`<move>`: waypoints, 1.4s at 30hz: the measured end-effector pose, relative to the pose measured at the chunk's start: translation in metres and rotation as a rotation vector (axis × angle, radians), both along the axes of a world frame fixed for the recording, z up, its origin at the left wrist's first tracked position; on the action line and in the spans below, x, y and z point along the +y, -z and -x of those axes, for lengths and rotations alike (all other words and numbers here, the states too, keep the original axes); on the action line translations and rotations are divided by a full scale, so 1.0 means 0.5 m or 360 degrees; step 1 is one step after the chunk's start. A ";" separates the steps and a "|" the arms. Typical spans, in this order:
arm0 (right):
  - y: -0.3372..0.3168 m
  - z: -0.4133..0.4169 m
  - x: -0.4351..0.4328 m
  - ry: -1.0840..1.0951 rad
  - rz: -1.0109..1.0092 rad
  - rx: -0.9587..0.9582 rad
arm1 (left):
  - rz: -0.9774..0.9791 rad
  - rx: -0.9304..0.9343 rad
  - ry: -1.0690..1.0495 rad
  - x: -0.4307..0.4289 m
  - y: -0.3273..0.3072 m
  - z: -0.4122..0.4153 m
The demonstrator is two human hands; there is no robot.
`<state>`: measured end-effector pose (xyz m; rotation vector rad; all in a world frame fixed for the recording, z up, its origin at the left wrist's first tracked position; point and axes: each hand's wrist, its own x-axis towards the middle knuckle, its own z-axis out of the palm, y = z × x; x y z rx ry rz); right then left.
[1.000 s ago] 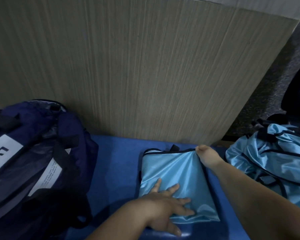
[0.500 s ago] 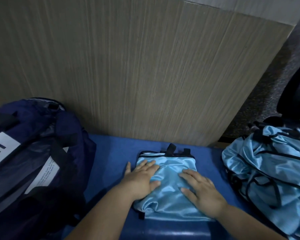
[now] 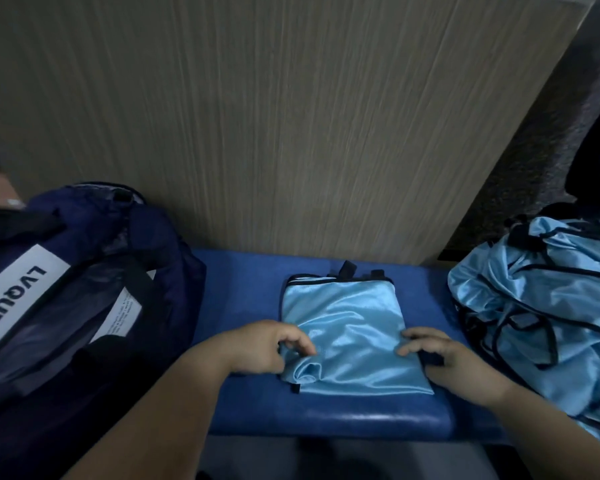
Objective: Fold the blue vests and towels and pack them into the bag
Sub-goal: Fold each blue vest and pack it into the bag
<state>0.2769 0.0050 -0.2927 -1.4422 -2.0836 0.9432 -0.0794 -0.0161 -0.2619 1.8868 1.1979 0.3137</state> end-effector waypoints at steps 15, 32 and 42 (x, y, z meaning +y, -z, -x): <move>-0.016 0.031 -0.036 0.0070 -0.0183 0.0225 | -0.0835 0.0232 -0.0097 -0.022 0.047 -0.025; -0.026 0.074 -0.015 0.0602 -0.0030 0.0690 | -0.0373 -0.0437 -0.0890 0.004 0.013 -0.031; -0.017 0.086 -0.003 0.0661 -0.0227 -0.0247 | -0.0486 0.0557 -0.0917 -0.008 0.005 -0.035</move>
